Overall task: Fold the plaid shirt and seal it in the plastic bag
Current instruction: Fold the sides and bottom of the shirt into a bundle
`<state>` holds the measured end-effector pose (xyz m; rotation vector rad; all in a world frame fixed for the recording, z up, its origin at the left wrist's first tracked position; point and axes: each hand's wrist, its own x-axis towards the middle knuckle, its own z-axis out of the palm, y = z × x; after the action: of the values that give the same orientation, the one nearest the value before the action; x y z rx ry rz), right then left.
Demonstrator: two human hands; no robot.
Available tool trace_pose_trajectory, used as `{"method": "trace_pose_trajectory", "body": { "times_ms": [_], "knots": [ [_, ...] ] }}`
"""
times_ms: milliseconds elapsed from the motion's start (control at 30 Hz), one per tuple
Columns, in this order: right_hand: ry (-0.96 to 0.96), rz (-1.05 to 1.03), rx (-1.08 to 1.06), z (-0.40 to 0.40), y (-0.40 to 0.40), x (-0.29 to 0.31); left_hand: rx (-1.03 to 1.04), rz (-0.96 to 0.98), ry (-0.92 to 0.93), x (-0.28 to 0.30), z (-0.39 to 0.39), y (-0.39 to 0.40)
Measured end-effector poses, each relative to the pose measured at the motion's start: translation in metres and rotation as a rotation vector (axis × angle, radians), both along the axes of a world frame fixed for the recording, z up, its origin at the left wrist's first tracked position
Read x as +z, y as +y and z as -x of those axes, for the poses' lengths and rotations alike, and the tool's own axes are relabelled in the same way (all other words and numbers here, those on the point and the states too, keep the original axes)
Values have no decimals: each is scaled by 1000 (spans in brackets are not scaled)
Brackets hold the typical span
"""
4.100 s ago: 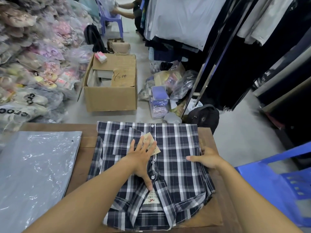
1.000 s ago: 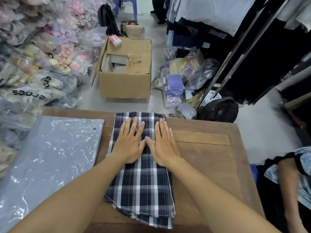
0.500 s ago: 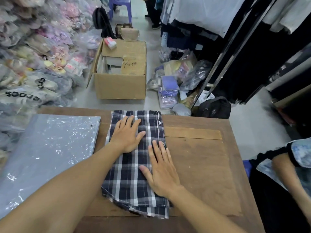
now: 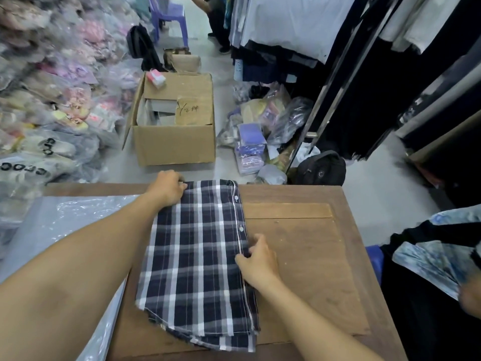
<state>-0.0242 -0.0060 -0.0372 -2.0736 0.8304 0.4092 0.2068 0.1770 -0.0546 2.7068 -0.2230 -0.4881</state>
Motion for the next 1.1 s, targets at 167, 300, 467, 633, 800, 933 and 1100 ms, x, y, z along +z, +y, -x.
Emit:
{"method": "trace_pose_trajectory", "body": {
  "times_ms": [167, 300, 467, 633, 800, 933, 1100],
  "knots": [
    [76, -22, 15, -16, -13, 4, -30, -109, -95, 10, 21, -3],
    [72, 48, 103, -34, -54, 19, 51, -144, 79, 26, 47, -3],
    [93, 345, 427, -57, -118, 41, 287, 227, 389, 34, 121, -22],
    [159, 574, 650, -65, -142, 50, 342, 310, 646, 20, 189, -49],
    [124, 640, 711, -60, -148, 42, 371, 313, 580, 17, 204, -61],
    [117, 634, 719, -59, -152, 41, 285, 298, 636, 34, 196, -57],
    [-33, 534, 745, -77, -123, 44, 392, 180, 284, 51, 154, -14]
  ]
}}
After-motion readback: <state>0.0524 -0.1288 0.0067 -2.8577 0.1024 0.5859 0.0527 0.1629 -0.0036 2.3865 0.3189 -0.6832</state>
